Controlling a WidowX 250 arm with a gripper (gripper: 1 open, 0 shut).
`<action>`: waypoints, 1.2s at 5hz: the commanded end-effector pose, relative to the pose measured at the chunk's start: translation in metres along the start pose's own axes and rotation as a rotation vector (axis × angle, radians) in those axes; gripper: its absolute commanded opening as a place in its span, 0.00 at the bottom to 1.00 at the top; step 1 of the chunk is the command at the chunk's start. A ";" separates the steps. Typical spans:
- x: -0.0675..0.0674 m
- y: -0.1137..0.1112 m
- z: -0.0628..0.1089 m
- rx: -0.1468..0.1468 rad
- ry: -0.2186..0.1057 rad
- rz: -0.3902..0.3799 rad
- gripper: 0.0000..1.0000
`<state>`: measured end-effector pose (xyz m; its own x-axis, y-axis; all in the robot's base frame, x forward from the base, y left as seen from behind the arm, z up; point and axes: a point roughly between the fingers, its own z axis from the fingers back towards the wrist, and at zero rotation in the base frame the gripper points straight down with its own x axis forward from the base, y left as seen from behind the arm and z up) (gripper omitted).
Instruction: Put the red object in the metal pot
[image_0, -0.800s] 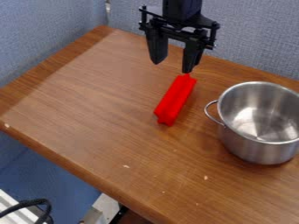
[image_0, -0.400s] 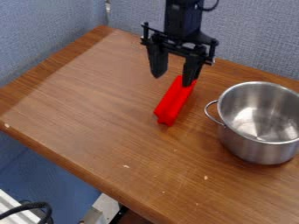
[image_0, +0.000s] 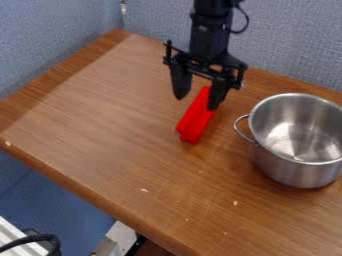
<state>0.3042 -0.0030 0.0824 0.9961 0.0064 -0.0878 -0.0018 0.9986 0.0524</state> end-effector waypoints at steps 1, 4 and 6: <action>0.007 -0.001 -0.002 0.018 -0.048 -0.007 1.00; 0.018 0.009 -0.026 0.051 -0.073 0.011 1.00; 0.022 0.011 -0.035 0.058 -0.067 0.017 0.00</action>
<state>0.3182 0.0077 0.0395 0.9989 0.0155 -0.0444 -0.0107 0.9944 0.1056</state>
